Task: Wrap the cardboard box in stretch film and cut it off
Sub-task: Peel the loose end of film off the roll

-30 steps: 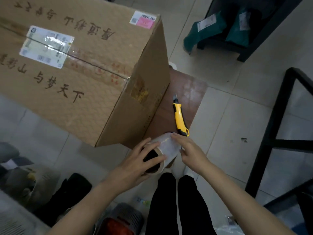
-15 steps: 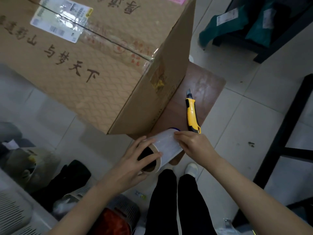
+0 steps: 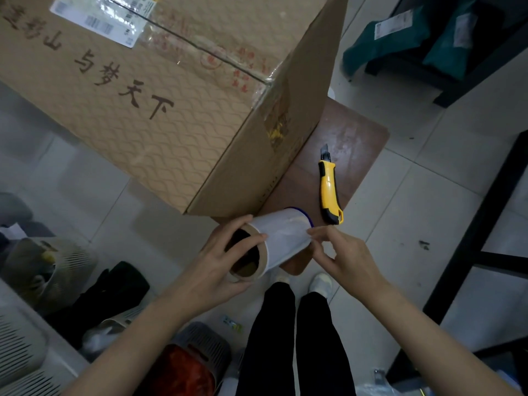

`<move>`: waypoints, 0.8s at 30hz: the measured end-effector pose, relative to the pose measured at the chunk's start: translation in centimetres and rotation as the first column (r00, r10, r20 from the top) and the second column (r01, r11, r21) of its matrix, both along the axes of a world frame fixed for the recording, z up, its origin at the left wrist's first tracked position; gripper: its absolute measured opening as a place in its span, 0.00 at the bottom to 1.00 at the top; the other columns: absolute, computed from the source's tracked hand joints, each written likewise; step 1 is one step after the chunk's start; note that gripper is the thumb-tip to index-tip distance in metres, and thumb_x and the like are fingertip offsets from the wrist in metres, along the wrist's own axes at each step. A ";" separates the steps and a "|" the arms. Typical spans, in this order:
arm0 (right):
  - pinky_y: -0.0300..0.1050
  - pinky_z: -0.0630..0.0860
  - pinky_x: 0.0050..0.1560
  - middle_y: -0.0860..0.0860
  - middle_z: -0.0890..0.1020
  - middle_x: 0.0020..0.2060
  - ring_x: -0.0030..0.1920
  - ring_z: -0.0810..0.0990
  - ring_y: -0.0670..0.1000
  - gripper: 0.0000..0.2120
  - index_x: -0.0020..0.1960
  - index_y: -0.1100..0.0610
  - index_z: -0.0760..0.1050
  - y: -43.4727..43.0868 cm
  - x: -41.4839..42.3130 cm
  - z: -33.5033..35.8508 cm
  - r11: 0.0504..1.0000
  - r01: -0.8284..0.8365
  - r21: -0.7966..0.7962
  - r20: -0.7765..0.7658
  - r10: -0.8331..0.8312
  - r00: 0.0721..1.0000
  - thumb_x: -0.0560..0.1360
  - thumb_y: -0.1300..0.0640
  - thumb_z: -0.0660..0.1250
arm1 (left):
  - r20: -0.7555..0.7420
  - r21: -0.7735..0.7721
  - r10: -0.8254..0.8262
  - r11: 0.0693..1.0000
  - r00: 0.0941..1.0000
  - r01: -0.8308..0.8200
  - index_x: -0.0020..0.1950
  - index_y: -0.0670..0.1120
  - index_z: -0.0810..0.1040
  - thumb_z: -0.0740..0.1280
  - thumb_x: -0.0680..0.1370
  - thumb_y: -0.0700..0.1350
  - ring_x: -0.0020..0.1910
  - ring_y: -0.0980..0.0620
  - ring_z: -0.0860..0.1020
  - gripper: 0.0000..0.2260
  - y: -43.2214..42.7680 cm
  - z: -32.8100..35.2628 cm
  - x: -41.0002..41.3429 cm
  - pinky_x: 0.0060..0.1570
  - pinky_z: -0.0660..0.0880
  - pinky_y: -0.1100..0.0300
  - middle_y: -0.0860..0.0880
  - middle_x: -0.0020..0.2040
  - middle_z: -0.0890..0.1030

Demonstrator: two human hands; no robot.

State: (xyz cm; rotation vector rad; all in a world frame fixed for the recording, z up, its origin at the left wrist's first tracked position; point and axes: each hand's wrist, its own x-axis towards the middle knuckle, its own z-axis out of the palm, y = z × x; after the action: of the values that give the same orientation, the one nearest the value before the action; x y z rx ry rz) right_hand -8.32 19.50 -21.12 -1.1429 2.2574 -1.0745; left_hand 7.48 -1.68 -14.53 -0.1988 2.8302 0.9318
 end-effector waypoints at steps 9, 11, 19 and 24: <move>0.43 0.76 0.48 0.41 0.80 0.42 0.45 0.79 0.42 0.05 0.49 0.53 0.73 -0.3 -0.2 0.7 0.979 0.204 -0.002 0.346 -0.190 0.919 0.74 0.56 0.61 | 0.147 0.079 0.281 0.952 0.948 -0.294 0.69 0.64 0.60 0.69 0.62 0.63 0.67 0.54 0.65 0.37 2.0 1.6 -0.8 0.63 0.67 0.57 0.60 0.69 0.61; 0.46 0.77 0.50 0.42 0.81 0.44 0.46 0.80 0.43 0.10 0.54 0.52 0.73 -0.8 -0.2 0.5 0.986 0.161 0.035 0.400 -0.161 0.902 0.73 0.60 0.62 | 0.190 0.050 0.341 0.933 0.920 -0.356 0.68 0.65 0.59 0.68 0.60 0.64 0.65 0.54 0.66 0.38 2.2 1.6 -1.0 0.59 0.67 0.59 0.61 0.66 0.62; 0.43 0.76 0.43 0.42 0.82 0.38 0.39 0.79 0.39 0.03 0.45 0.54 0.81 -2.6 -1.0 0.1 0.992 0.008 0.124 0.432 -0.061 0.900 0.73 0.58 0.69 | 0.312 -0.060 0.450 0.888 0.837 -0.455 0.70 0.64 0.58 0.65 0.56 0.67 0.63 0.48 0.68 0.42 2.2 2.2 -1.2 0.55 0.71 0.54 0.51 0.65 0.67; 0.51 0.76 0.40 0.44 0.80 0.35 0.40 0.79 0.49 0.05 0.41 0.54 0.77 -3.2 -1.8 -0.5 0.987 0.079 0.141 0.298 -0.118 0.947 0.75 0.60 0.66 | 0.287 -0.180 0.527 0.850 0.800 -0.496 0.73 0.58 0.58 0.73 0.62 0.62 0.63 0.44 0.69 0.43 3.5 3.0 -0.8 0.57 0.74 0.48 0.46 0.66 0.67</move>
State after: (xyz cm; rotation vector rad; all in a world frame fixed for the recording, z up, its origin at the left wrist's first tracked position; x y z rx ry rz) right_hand -10.13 16.29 -21.59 -0.7592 2.1193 -1.0467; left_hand 6.68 1.86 -11.49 -1.0764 2.5375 0.7481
